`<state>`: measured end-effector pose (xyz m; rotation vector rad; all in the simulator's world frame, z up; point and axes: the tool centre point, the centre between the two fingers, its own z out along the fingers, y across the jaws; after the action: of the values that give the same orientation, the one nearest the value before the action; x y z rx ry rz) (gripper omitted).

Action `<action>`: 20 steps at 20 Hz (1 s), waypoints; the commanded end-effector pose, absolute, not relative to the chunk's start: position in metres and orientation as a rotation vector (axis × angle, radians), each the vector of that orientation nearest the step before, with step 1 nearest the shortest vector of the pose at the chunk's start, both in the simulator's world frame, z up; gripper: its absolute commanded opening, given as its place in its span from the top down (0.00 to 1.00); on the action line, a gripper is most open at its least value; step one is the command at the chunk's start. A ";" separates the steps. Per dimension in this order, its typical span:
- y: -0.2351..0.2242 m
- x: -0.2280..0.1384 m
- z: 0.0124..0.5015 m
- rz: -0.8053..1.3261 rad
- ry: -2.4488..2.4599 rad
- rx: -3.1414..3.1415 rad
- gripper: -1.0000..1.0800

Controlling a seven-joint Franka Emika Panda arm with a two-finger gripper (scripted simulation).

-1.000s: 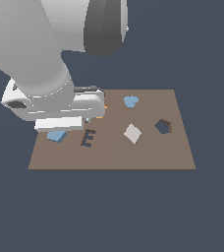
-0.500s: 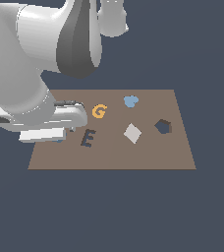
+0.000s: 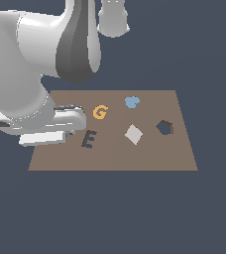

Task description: Insert a designated object into the corresponding slot on a board.

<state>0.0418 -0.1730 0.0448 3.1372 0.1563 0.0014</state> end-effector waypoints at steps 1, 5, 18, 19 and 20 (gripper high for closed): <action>-0.173 0.042 0.036 -0.001 0.157 3.138 0.04; -0.173 0.042 0.030 0.000 0.159 3.138 0.04; -0.173 0.042 0.031 0.000 0.159 3.137 1.00; -0.171 0.042 0.031 0.000 0.162 3.137 1.00; -0.168 0.042 0.031 0.000 0.167 3.137 1.00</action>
<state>0.0418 -0.1716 0.0307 3.1367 0.1599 0.0002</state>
